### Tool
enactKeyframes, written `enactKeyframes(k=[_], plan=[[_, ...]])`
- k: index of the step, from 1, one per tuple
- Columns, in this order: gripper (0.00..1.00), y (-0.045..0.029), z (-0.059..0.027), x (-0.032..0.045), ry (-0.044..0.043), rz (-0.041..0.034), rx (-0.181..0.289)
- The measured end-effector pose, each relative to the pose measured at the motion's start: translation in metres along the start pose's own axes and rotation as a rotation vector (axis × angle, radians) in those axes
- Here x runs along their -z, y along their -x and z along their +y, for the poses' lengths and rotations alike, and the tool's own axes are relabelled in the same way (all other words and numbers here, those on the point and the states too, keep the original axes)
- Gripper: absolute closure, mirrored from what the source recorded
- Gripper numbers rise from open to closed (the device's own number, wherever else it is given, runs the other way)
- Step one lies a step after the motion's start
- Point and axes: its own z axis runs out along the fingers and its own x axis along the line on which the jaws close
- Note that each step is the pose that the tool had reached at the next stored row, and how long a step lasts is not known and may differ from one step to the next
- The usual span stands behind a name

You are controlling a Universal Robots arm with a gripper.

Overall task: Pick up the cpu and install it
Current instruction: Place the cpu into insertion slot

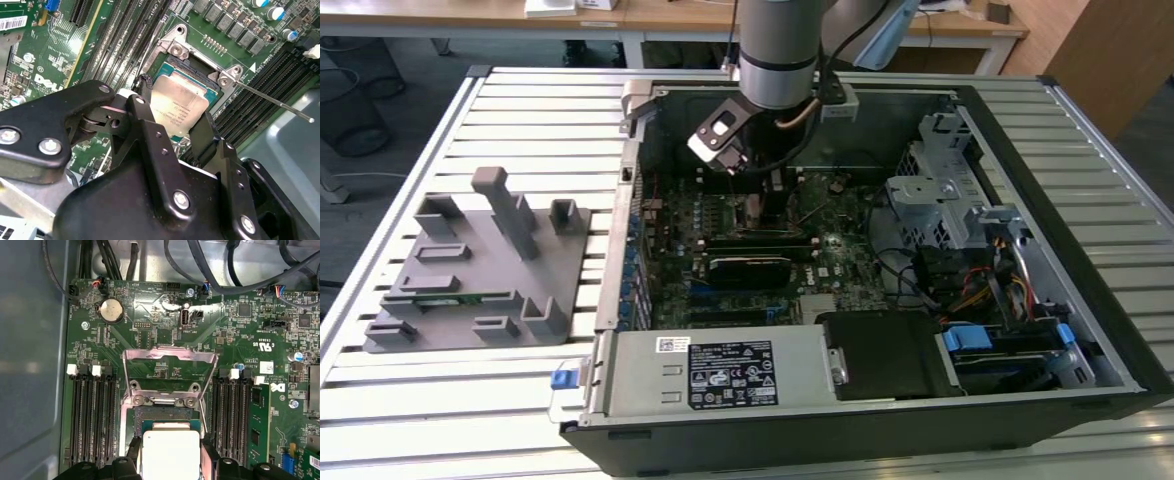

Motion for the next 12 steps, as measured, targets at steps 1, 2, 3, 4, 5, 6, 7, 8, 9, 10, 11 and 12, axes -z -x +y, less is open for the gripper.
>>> enactKeyframes(k=[1,2,3,4,5,6,7,8,9,10,11,12], plan=[[0.45,-0.0002,0.0003,-0.0006,0.0001,0.0001,0.0],[0.45,-0.0004,0.0004,-0.0013,0.0,0.0001,0.0],[0.45,-0.0008,0.0005,-0.0022,0.0,0.0,-0.001],[0.45,-0.0011,0.0005,-0.0032,0.0,0.0001,-0.001],[0.45,-0.0014,0.0005,-0.0041,0.0,0.0001,-0.001],[0.45,-0.0019,0.0005,-0.0049,0.0,0.0001,-0.001],[0.45,-0.0021,0.0006,-0.0055,0.0,0.0001,-0.001],[0.45,-0.002,0.0005,-0.0058,0.0,0.0,-0.001],[0.45,-0.002,0.0005,-0.0062,-0.0001,-0.0001,-0.001],[0.45,-0.0021,0.0005,-0.0065,-0.0001,-0.0001,-0.001],[0.45,-0.0021,0.0005,-0.0066,-0.0002,-0.0001,-0.001],[0.45,-0.0021,0.0005,-0.0069,-0.0001,0.0,-0.001]])
